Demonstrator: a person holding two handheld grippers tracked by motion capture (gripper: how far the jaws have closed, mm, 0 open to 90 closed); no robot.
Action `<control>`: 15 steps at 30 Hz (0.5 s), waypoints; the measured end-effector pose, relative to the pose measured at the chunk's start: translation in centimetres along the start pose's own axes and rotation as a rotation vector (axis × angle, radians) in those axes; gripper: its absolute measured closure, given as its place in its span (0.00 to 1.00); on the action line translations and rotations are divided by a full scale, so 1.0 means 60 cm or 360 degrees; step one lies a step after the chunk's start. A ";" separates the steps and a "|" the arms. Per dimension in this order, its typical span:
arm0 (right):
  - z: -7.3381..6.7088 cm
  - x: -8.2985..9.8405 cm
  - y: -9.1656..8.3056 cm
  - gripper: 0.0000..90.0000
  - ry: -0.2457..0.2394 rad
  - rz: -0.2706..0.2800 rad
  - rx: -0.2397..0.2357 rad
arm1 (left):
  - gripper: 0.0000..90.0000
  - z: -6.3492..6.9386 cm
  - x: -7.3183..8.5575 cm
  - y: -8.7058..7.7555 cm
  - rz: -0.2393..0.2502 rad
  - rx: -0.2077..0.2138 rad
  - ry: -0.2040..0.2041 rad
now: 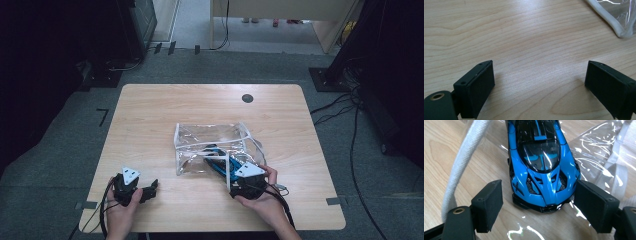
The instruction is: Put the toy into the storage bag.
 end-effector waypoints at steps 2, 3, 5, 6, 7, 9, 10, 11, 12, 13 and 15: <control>0.002 -0.002 0.000 0.26 -0.0013 -0.0026 -0.0014 | 0.10 0.000 0.000 0.000 0.0000 0.0000 0.0000; 0.003 -0.003 0.001 0.26 -0.0016 -0.0034 -0.0016 | 0.10 0.000 0.000 0.000 0.0000 0.0000 0.0000; 0.006 -0.001 0.004 0.32 -0.0037 -0.0030 0.0016 | 0.10 0.000 0.000 0.000 0.0000 0.0000 0.0000; 0.007 0.000 0.004 0.32 -0.0043 -0.0006 0.0033 | 0.10 0.000 0.000 0.000 0.0000 0.0000 0.0000; 0.007 0.001 0.006 0.32 -0.0036 0.0011 0.0039 | 0.10 0.000 0.000 0.000 0.0000 0.0000 0.0000; 0.007 0.002 0.008 0.32 -0.0026 0.0031 0.0054 | 0.10 0.000 0.000 0.000 0.0000 0.0000 0.0000; 0.006 0.002 0.009 0.32 -0.0016 0.0041 0.0055 | 0.10 0.000 0.000 0.000 0.0000 0.0000 0.0000; 0.006 0.002 0.010 0.32 -0.0013 0.0048 0.0058 | 0.10 0.000 0.000 0.000 0.0000 0.0000 0.0000; 0.007 0.002 0.011 0.32 -0.0006 0.0048 0.0061 | 0.10 0.000 0.000 0.000 0.0000 0.0000 0.0000; 0.007 0.001 0.013 0.32 -0.0004 0.0053 0.0063 | 0.10 0.000 0.000 0.000 0.0000 0.0000 0.0000; 0.006 -0.002 0.016 0.32 0.0009 0.0060 0.0067 | 0.10 0.000 0.000 0.000 0.0000 0.0000 0.0000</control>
Point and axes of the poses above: each handheld gripper's, and its own axes: y roughly forward along the jaws, x roughly out of its underside, z roughly to its right, the point moved 8 cm from there along y, roughly forward along the jaws, and after that the axes turned 3 degrees about y, right-handed, at the moved point
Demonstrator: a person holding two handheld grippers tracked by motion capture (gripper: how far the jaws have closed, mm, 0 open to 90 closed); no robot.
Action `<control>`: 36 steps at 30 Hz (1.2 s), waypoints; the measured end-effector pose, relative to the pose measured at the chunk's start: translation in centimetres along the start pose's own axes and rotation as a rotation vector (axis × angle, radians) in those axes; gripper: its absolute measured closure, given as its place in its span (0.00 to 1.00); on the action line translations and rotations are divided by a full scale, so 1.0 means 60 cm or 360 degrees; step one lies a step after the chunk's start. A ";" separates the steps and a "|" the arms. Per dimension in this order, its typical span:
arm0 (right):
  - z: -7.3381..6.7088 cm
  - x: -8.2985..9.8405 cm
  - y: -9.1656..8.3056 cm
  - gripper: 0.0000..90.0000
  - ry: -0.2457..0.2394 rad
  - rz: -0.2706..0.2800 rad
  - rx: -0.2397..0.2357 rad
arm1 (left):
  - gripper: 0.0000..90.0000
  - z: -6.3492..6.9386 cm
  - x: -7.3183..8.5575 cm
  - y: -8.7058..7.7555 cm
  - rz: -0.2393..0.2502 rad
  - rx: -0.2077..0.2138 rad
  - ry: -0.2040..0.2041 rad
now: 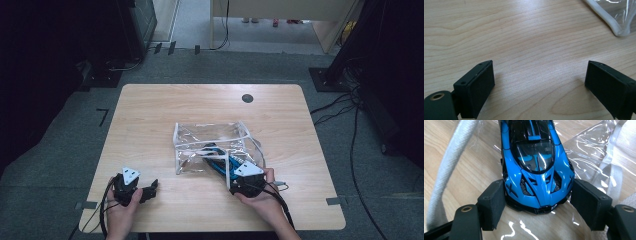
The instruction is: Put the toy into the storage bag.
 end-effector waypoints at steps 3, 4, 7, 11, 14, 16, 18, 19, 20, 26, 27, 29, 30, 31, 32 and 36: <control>0.000 -0.005 0.007 0.32 0.0014 0.0010 0.0007 | 0.10 0.000 0.000 0.000 0.0000 0.0000 0.0000; -0.001 -0.008 0.010 0.32 0.0030 0.0016 0.0011 | 0.10 0.000 0.000 0.000 0.0000 0.0000 -0.0001; -0.002 -0.016 0.018 0.32 0.0041 0.0020 0.0024 | 0.10 0.000 -0.001 0.001 0.0002 -0.0001 -0.0004; -0.002 -0.025 0.027 0.32 0.0066 0.0025 0.0031 | 0.10 0.001 -0.001 0.001 0.0002 0.0000 -0.0003; -0.004 -0.028 0.030 0.32 0.0082 0.0029 0.0057 | 0.10 0.001 -0.001 0.001 0.0003 0.0000 -0.0003; -0.006 -0.028 0.028 0.34 0.0084 0.0047 0.0060 | 0.10 0.000 0.000 0.001 0.0001 0.0001 -0.0001; -0.007 -0.029 0.021 0.34 0.0066 0.0082 0.0069 | 0.10 0.001 -0.001 0.001 0.0003 0.0000 -0.0004; -0.007 -0.030 0.016 0.33 0.0058 0.0109 0.0068 | 0.10 0.000 0.000 0.000 0.0001 0.0001 -0.0001; -0.007 -0.032 0.009 0.32 0.0062 0.0132 0.0071 | 0.10 0.001 -0.001 0.001 0.0002 0.0000 -0.0003; 0.000 -0.038 -0.037 0.24 0.0065 0.0224 0.0001 | 0.10 0.001 -0.001 0.001 0.0003 0.0002 -0.0002; 0.002 -0.038 -0.045 0.22 0.0080 0.0231 -0.0020 | 0.10 0.000 -0.001 0.001 0.0001 0.0002 0.0001; 0.007 -0.039 -0.061 0.20 0.0093 0.0257 -0.0043 | 0.10 0.001 -0.001 0.001 0.0003 0.0001 -0.0002; 0.011 -0.038 -0.069 0.20 0.0106 0.0265 -0.0037 | 0.10 0.001 -0.001 0.001 0.0003 0.0002 -0.0001; 0.017 -0.038 -0.077 0.19 0.0107 0.0274 -0.0033 | 0.10 0.000 -0.001 0.001 0.0001 0.0002 0.0001; 0.022 -0.036 -0.084 0.19 0.0123 0.0285 -0.0035 | 0.10 0.001 -0.001 0.001 0.0003 0.0002 -0.0001; 0.051 -0.023 -0.109 0.18 0.0183 0.0294 -0.0004 | 0.10 0.001 -0.001 0.001 0.0002 0.0001 -0.0001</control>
Point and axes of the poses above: each handheld gripper's, and its own axes: y roughly forward along the jaws, x roughly out of its underside, z roughly to its right, the point moved 8 cm from there along y, roughly forward along the jaws, and after that the axes turned 3 degrees about y, right-handed, at the moved point
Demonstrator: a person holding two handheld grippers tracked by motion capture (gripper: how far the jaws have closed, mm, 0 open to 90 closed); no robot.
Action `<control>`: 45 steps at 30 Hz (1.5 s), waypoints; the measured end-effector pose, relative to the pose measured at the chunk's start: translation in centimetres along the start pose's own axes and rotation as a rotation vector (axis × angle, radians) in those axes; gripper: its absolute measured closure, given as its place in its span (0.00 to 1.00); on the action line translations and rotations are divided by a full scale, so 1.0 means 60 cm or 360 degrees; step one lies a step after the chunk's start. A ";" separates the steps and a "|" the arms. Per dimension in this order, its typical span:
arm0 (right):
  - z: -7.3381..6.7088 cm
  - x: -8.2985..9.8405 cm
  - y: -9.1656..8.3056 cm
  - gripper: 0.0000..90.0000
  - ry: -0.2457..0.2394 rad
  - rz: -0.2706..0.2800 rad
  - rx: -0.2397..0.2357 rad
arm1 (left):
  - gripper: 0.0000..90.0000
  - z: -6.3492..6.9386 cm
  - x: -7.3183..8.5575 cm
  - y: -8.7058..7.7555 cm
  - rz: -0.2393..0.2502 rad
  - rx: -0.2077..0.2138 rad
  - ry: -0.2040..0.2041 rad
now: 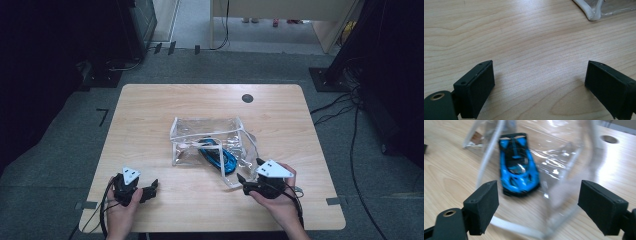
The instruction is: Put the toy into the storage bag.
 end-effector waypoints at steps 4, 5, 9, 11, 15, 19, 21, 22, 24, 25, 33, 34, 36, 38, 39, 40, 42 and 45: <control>0.040 0.016 -0.020 0.18 0.0055 -0.0013 0.0062 | 0.10 0.000 0.000 0.000 0.0000 0.0000 0.0000; 0.050 0.020 -0.024 0.18 0.0069 -0.0013 0.0075 | 0.10 0.000 0.000 0.000 0.0000 0.0000 0.0000; 0.085 0.035 -0.043 0.18 0.0118 -0.0018 0.0126 | 0.10 0.000 0.000 0.000 0.0000 0.0000 0.0000; 0.101 0.044 -0.051 0.18 0.0142 -0.0025 0.0150 | 0.10 0.000 0.000 0.000 0.0000 0.0000 0.0000; 0.135 0.067 -0.064 0.18 0.0196 -0.0060 0.0202 | 0.10 0.000 0.000 0.000 0.0000 0.0000 0.0000; 0.168 0.094 -0.072 0.18 0.0269 -0.0104 0.0250 | 0.10 0.000 0.000 0.000 0.0000 0.0000 0.0000; 0.184 0.108 -0.076 0.18 0.0299 -0.0138 0.0274 | 0.10 0.000 0.000 0.000 -0.0002 0.0001 0.0002; 0.192 0.115 -0.079 0.18 0.0312 -0.0152 0.0288 | 0.10 0.000 0.000 0.000 0.0000 0.0000 0.0000; 0.206 0.128 -0.085 0.18 0.0335 -0.0176 0.0308 | 0.10 0.000 0.000 0.000 0.0000 0.0000 0.0000; 0.213 0.135 -0.087 0.17 0.0349 -0.0189 0.0322 | 0.10 0.000 0.000 0.000 0.0000 0.0000 0.0000; 0.245 0.180 -0.092 0.16 0.0407 -0.0289 0.0405 | 0.10 0.000 0.000 0.000 0.0000 0.0000 -0.0001; 0.245 0.181 -0.091 0.16 0.0391 -0.0285 0.0409 | 0.10 0.000 0.000 0.000 0.0000 0.0000 -0.0001; 0.244 0.180 -0.090 0.16 0.0394 -0.0287 0.0413 | 0.10 0.000 0.000 0.000 -0.0002 0.0001 0.0002; 0.242 0.180 -0.089 0.16 0.0386 -0.0284 0.0414 | 0.10 0.000 0.000 0.000 -0.0002 0.0001 0.0002; 0.242 0.180 -0.089 0.16 0.0388 -0.0285 0.0415 | 0.10 0.000 0.000 0.000 -0.0002 0.0001 0.0002; 0.242 0.180 -0.089 0.16 0.0389 -0.0285 0.0416 | 0.10 0.000 0.000 0.000 -0.0002 0.0001 0.0002; 0.243 0.180 -0.089 0.15 0.0388 -0.0285 0.0417 | 0.10 0.000 0.000 0.000 -0.0003 0.0001 0.0002; 0.243 0.180 -0.089 0.15 0.0394 -0.0288 0.0423 | 0.10 0.000 0.000 0.000 0.0000 0.0000 0.0000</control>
Point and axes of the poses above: each handheld gripper's, and its own axes: y roughly forward along the jaws, x roughly out of its underside, z roughly to its right, the point moved 8 cm from there along y, roughly forward along the jaws, and after that the axes turned 3 degrees about y, right-handed, at the moved point
